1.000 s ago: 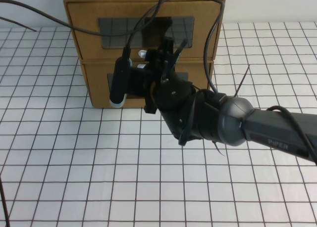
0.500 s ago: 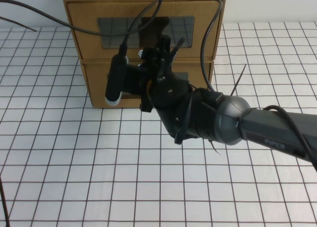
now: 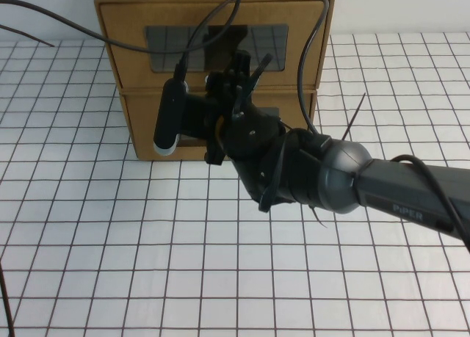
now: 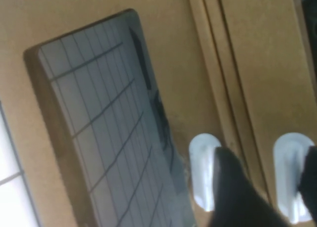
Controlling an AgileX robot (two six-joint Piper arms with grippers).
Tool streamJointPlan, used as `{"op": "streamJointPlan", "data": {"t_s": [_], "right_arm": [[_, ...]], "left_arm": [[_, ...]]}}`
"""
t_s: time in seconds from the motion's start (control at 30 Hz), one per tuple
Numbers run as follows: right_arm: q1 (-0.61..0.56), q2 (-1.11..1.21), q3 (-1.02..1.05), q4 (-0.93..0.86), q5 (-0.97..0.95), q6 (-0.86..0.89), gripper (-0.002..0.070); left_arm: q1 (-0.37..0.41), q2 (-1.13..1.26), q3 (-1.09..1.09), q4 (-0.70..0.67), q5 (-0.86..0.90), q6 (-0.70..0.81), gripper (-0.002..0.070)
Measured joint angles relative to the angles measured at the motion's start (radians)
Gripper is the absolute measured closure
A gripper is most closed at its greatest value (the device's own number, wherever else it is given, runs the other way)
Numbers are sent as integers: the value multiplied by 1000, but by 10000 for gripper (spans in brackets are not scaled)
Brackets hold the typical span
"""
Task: Open the shoe box
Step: 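Pull the top drawer of the cardboard box fully open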
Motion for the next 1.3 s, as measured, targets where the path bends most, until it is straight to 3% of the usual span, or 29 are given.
{"op": "streamJointPlan", "data": {"t_s": [0.17,0.5,1.3], "right_arm": [[0,0,-1,-14,6,0,521],[0,0,-2,-26,30,0,663],[12,-2,-2,-8,45,-36,682]], "left_arm": [[0,0,0,0,0,0,677],[0,0,0,0,0,0,677],[0,0,0,0,2,-6,677]]}}
